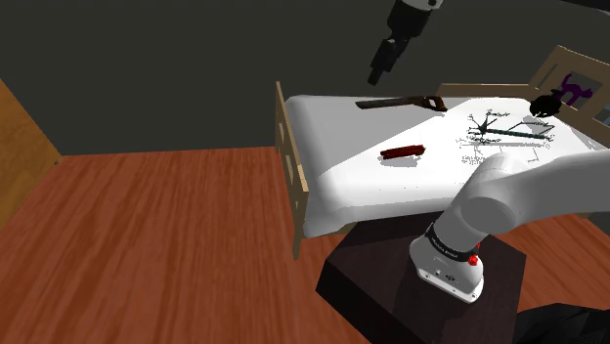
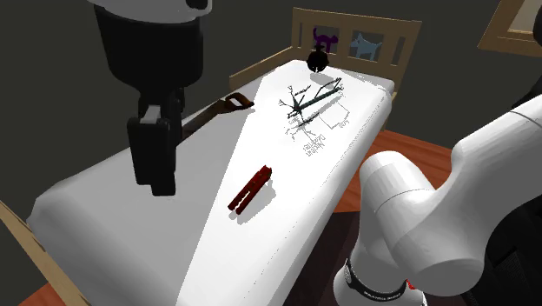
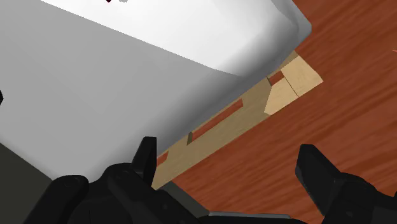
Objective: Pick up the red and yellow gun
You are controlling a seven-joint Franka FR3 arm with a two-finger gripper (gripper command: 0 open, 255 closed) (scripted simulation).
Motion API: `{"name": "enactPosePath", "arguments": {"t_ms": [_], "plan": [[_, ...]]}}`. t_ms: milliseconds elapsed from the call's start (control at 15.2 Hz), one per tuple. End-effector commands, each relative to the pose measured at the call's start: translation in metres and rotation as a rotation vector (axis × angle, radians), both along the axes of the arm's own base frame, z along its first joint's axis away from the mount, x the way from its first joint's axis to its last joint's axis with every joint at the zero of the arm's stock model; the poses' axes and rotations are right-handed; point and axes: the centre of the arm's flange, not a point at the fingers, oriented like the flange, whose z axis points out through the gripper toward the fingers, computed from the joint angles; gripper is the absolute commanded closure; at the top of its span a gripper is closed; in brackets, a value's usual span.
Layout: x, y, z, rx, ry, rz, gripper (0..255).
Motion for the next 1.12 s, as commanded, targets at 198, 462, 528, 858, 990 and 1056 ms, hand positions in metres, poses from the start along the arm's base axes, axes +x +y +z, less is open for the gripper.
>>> {"name": "enactPosePath", "arguments": {"t_ms": [198, 462, 528, 858, 990, 1056], "plan": [[-0.013, -0.021, -0.03, -0.013, 0.016, 0.067, 0], [-0.028, -0.05, -0.069, -0.03, 0.038, 0.156, 0], [-0.031, -0.058, -0.079, -0.034, 0.044, 0.178, 0], [-0.047, -0.098, -0.126, -0.055, 0.071, 0.289, 0], [-0.052, -0.115, -0.145, -0.063, 0.082, 0.333, 0], [-0.055, -0.124, -0.154, -0.068, 0.087, 0.356, 0]]}}
